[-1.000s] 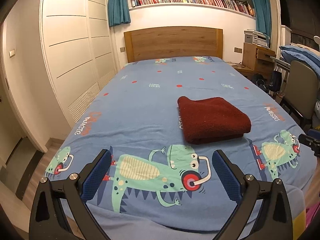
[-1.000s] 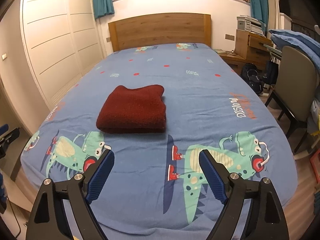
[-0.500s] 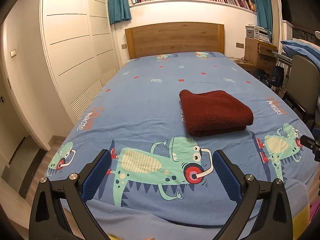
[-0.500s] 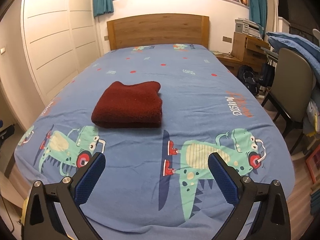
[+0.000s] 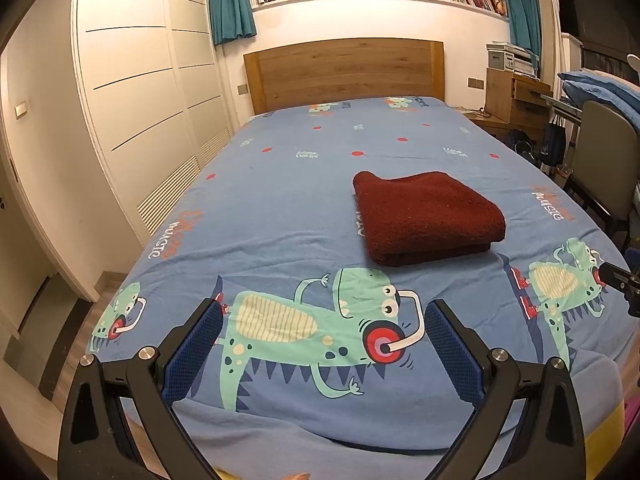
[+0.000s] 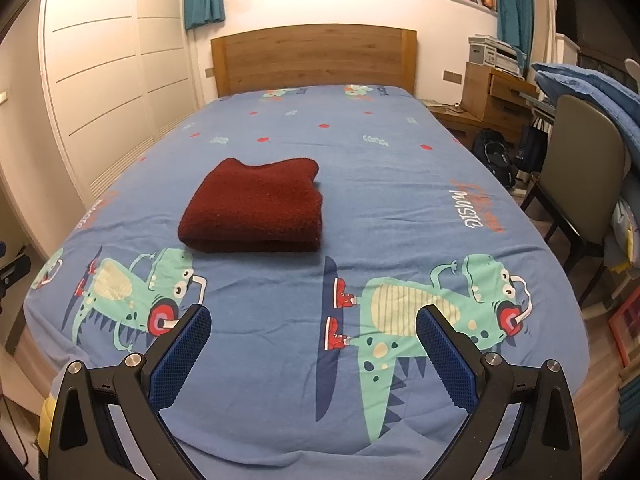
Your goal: Fold small clothes
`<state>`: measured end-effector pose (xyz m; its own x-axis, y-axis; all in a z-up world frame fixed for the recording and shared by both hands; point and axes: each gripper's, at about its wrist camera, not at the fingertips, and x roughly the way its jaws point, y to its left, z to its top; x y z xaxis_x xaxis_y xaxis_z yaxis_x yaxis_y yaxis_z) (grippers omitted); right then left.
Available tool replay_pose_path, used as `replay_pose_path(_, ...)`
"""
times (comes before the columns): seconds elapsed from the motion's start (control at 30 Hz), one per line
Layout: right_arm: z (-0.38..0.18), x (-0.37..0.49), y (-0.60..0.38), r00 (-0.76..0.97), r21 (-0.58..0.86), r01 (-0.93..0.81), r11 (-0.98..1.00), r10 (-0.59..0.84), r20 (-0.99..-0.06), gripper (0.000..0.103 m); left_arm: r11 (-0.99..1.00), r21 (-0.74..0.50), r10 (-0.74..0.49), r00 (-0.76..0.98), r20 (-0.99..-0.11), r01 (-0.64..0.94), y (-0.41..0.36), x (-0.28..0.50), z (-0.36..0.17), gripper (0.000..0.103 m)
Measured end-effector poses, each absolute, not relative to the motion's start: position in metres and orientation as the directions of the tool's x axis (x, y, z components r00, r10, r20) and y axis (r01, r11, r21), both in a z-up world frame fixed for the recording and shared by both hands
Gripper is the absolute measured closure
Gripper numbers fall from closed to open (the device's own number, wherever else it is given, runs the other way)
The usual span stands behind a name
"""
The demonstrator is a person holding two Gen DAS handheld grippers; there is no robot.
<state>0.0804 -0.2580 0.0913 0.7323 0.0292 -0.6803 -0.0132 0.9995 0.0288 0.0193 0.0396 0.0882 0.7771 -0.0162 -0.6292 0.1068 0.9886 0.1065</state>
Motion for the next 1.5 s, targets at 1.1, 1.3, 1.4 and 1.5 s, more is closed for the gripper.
replay_pose_path(1.1, 0.086, 0.079, -0.272, 0.738, 0.013, 0.037, 0.999, -0.019, -0.675, 0.000, 0.987, 0.116, -0.010, 0.760, -0.650, 0.113, 0.033, 0.022, 0.078, 0.003)
replay_pose_path(1.3, 0.086, 0.079, -0.272, 0.739, 0.004, 0.039, 0.999, -0.026, -0.673, 0.000, 0.988, 0.111, -0.005, 0.754, -0.656, 0.103, 0.035, 0.023, 0.074, 0.003)
replay_pose_path(1.4, 0.084, 0.080, -0.272, 0.738, 0.003, 0.042, 0.999, -0.029, -0.674, 0.000, 0.989, 0.108, -0.001, 0.750, -0.661, 0.096, 0.036, 0.023, 0.071, 0.003)
replay_pose_path(1.5, 0.083, 0.081, -0.272, 0.737, 0.001, 0.043, 0.999, -0.031, -0.676, 0.000, 0.990, 0.109, 0.005, 0.747, -0.665, 0.091, 0.038, 0.024, 0.069, 0.003)
